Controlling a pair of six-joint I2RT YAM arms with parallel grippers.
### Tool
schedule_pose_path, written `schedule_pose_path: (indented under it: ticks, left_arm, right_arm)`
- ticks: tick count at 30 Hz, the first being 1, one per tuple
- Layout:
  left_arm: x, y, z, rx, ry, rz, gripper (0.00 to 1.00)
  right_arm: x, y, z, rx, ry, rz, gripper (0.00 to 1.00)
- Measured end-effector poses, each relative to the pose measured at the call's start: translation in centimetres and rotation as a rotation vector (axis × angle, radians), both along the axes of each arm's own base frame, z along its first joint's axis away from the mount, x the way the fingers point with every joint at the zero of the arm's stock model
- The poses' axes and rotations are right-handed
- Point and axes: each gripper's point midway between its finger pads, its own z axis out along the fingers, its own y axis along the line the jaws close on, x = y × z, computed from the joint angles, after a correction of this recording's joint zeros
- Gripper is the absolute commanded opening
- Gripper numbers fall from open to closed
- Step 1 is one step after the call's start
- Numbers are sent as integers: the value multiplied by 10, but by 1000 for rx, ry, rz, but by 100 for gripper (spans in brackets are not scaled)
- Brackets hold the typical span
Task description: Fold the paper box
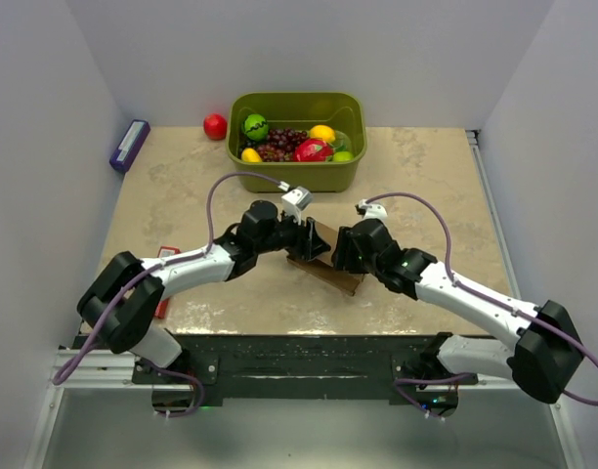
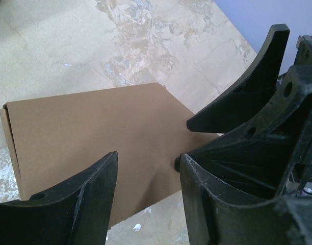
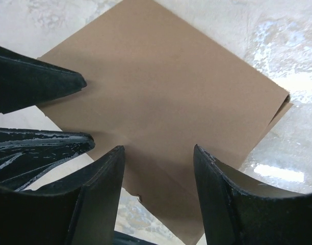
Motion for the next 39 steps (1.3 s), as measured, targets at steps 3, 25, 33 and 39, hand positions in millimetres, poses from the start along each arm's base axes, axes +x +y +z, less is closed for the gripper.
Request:
schedule_pose_path:
  ticks: [3, 25, 33, 39]
  left_arm:
    - [-2, 1, -9, 7, 9, -2, 55]
    - [-18, 12, -60, 48, 104, 4, 54]
    - [-21, 15, -72, 64, 122, 5, 54]
    - [-25, 19, -85, 79, 138, 7, 54]
  right_arm:
    - [-2, 2, -6, -5, 18, 10, 58]
    - [-9, 1, -42, -51, 97, 25, 56]
    - [-11, 0, -58, -68, 131, 17, 56]
    - [-12, 1, -70, -74, 150, 15, 55]
